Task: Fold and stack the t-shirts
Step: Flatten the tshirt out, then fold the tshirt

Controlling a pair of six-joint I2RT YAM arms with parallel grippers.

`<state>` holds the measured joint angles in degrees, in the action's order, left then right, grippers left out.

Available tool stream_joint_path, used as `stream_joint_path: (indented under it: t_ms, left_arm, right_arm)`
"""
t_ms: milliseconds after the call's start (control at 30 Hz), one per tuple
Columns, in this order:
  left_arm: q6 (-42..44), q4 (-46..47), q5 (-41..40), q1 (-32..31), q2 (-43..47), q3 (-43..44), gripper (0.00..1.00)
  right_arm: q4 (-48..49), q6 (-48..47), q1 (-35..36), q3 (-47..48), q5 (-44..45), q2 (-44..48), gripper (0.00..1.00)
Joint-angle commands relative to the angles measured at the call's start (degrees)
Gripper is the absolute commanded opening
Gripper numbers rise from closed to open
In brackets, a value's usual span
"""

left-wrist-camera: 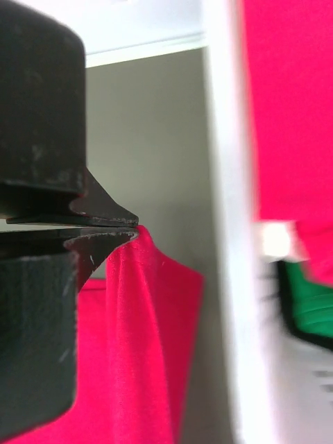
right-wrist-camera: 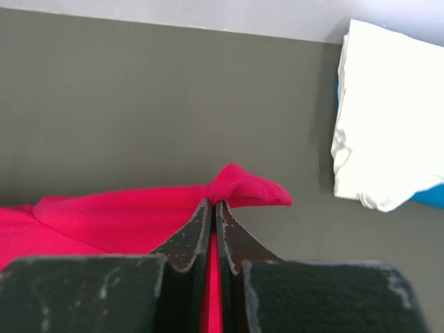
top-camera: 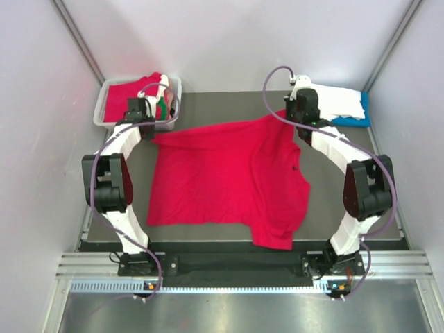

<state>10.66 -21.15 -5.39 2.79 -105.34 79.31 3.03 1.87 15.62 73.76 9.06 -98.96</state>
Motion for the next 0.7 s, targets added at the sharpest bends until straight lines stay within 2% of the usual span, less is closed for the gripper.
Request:
stream_joint_path:
  t_ms: [0, 233, 467, 667]
  left_arm:
    - [-0.2, 3.7, -3.2, 0.2, -3.0, 5.8, 0.00]
    - [-1.7, 2.1, -3.8, 0.5, -6.7, 10.3, 0.00]
    - [-1.0, 4.1, -1.9, 0.4, 1.5, 0.6, 0.00]
    - [-0.9, 0.8, 1.4, 0.5, 7.8, -3.7, 0.00]
  right_arm:
    - [2.9, 0.6, -1.9, 6.6, -1.9, -3.5, 0.00]
    - [1.7, 1.6, -2.4, 8.0, -4.0, -5.1, 0.00]
    - [2.9, 3.9, -0.9, -3.6, -3.1, 4.4, 0.00]
    - [-1.4, 4.1, 1.4, -7.3, 0.4, 12.0, 0.00]
